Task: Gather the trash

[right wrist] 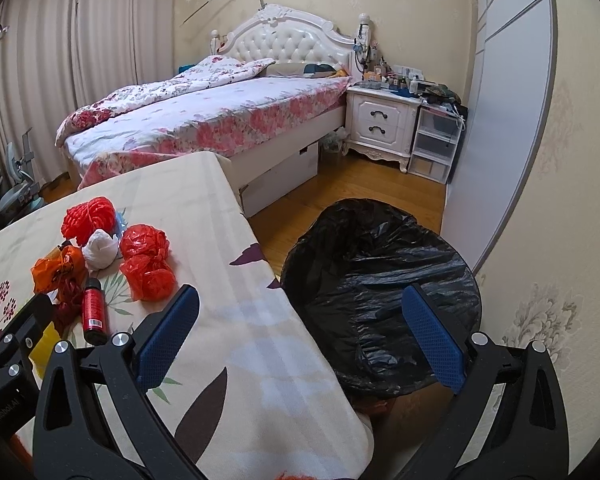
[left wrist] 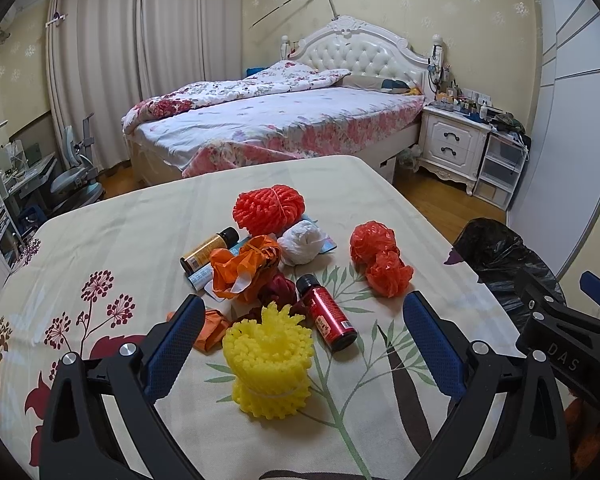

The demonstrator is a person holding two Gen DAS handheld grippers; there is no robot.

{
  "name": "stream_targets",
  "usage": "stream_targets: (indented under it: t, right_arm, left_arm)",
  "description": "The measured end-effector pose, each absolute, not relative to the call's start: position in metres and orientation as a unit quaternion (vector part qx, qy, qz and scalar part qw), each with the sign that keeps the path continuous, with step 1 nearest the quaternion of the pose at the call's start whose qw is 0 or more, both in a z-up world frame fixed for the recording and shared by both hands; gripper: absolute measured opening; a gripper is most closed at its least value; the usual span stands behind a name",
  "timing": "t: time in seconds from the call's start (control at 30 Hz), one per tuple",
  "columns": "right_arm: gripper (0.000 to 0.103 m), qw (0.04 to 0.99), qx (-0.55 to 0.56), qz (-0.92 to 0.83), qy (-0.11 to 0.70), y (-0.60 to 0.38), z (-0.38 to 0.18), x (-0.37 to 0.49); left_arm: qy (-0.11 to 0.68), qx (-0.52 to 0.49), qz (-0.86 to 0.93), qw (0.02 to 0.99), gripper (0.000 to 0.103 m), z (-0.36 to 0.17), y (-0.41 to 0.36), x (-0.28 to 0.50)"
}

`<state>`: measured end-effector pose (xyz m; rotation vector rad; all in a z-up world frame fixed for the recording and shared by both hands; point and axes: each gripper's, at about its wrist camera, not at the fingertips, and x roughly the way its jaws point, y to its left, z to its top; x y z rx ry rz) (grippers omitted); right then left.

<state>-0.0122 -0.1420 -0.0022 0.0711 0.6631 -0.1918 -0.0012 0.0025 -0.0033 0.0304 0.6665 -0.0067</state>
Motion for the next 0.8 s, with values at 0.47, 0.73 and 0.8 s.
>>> stream_targets:
  t: [0.47, 0.73, 0.8]
  right_arm:
    - [0.099, 0.940, 0.034, -0.094, 0.327, -0.1415, -0.0041, -0.0118]
    - [0.099, 0.940, 0.034, -0.094, 0.327, -0.1414, -0.0040, -0.0115]
    - [0.099, 0.940, 0.034, -0.094, 0.327, -0.1415, -0.0043, -0.0116]
  left_arm:
    - [0.328, 0.015, -0.003, 0.945, 0.096, -0.0046, 0.0029, -0.0001]
    - [0.329, 0.015, -0.003, 0.944, 0.096, -0.0044, 0.0028, 0.0002]
    - [0.329, 0.015, -0.003, 0.944, 0.096, -0.0047, 0.0029, 0.0003]
